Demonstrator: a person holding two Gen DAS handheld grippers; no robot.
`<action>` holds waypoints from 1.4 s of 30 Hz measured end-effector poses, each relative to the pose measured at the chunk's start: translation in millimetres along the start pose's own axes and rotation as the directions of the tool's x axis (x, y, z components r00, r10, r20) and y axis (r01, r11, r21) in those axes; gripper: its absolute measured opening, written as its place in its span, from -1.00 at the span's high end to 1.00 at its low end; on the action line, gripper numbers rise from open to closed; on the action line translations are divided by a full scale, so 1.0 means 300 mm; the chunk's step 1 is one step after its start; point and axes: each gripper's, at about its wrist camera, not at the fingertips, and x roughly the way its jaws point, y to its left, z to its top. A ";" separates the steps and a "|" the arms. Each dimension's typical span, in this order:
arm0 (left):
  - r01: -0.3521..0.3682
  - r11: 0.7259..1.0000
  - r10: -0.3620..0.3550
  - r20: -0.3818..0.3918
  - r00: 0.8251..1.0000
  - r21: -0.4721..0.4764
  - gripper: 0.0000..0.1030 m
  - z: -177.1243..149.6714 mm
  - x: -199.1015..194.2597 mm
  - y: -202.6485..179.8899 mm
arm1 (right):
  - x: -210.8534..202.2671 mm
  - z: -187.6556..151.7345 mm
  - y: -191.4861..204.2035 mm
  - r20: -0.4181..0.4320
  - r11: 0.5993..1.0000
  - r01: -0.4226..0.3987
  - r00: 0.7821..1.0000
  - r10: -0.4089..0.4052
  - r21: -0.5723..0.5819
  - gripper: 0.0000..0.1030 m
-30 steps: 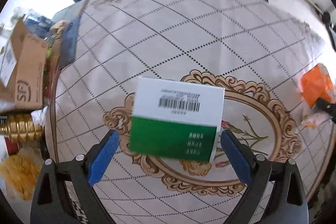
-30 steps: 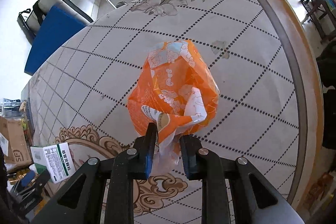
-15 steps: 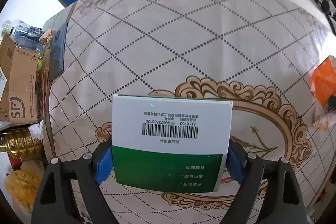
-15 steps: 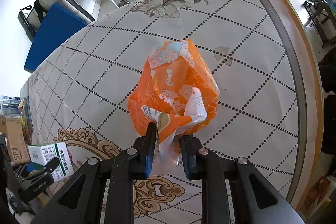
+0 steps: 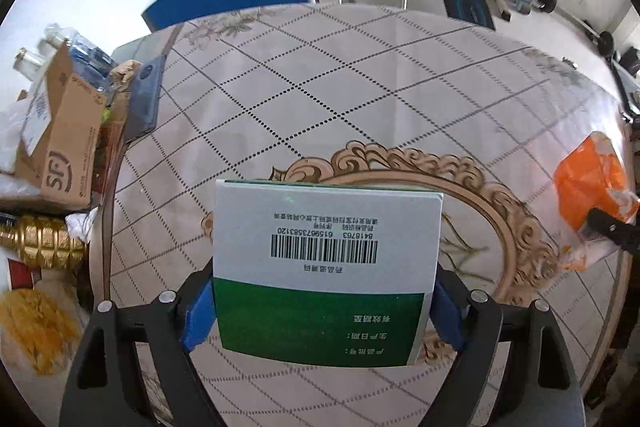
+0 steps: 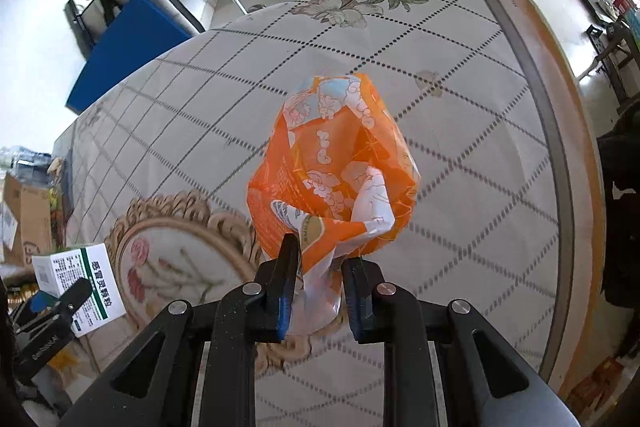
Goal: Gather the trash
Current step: 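Carry both items over the bin and open both tools to drop them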
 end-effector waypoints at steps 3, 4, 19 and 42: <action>0.028 1.000 -0.027 0.046 0.999 -0.008 -0.67 -0.083 -0.085 0.008 | -0.066 -0.108 -0.015 0.017 1.000 -0.022 1.000 0.022 0.008 0.56; 0.044 0.999 -0.043 0.063 0.997 -0.010 -0.67 -0.123 -0.121 0.010 | -0.086 -0.139 -0.019 0.022 1.000 -0.026 0.999 0.026 0.007 0.56; 0.258 0.960 -0.269 0.096 0.958 0.106 -0.67 -0.905 -0.396 0.078 | -0.380 -1.200 -0.089 0.026 0.995 -0.083 0.996 0.081 0.060 0.56; 0.335 0.942 -0.299 -0.479 0.825 -0.012 -0.67 -1.616 0.785 -0.004 | 0.751 -1.962 -0.328 -0.358 0.996 0.075 0.932 -0.053 0.048 0.56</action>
